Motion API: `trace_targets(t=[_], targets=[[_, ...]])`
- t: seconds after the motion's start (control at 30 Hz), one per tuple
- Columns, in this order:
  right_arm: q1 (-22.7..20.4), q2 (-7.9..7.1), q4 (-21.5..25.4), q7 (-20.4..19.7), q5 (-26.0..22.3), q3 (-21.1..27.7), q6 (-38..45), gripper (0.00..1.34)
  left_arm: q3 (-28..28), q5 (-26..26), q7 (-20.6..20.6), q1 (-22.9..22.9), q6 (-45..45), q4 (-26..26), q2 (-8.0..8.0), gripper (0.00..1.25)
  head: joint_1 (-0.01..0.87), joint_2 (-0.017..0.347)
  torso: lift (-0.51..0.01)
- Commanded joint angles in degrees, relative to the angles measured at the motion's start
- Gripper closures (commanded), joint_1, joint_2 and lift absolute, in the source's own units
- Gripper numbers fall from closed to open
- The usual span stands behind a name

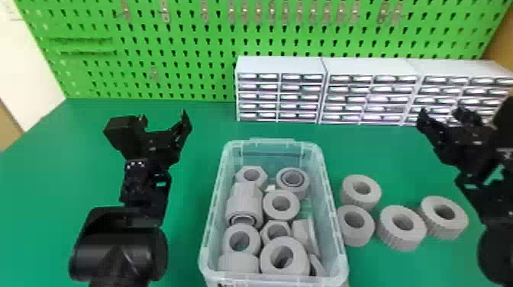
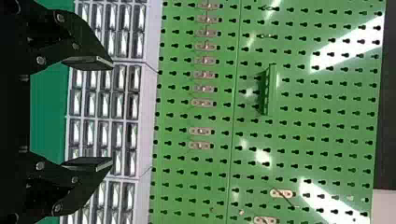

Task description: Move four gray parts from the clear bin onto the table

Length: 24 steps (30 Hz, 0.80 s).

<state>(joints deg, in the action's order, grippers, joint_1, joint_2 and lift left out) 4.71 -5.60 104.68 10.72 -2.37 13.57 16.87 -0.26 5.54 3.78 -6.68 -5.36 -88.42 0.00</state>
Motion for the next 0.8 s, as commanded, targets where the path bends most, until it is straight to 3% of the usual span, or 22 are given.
trace_targets(t=[0.0,0.77], targets=[[0.0,-0.02,0.0,0.0,0.0,0.0,0.0,0.53,0.1,0.0,0.0,0.0,0.0,0.0,-0.15,0.3,0.693,0.072,-0.052],[-0.6,-0.11,0.0,0.0,-0.2,-0.2,0.0,0.53,1.1,0.5,-0.1,0.0,0.0,0.0,-0.15,0.31,0.693,0.072,-0.052]])
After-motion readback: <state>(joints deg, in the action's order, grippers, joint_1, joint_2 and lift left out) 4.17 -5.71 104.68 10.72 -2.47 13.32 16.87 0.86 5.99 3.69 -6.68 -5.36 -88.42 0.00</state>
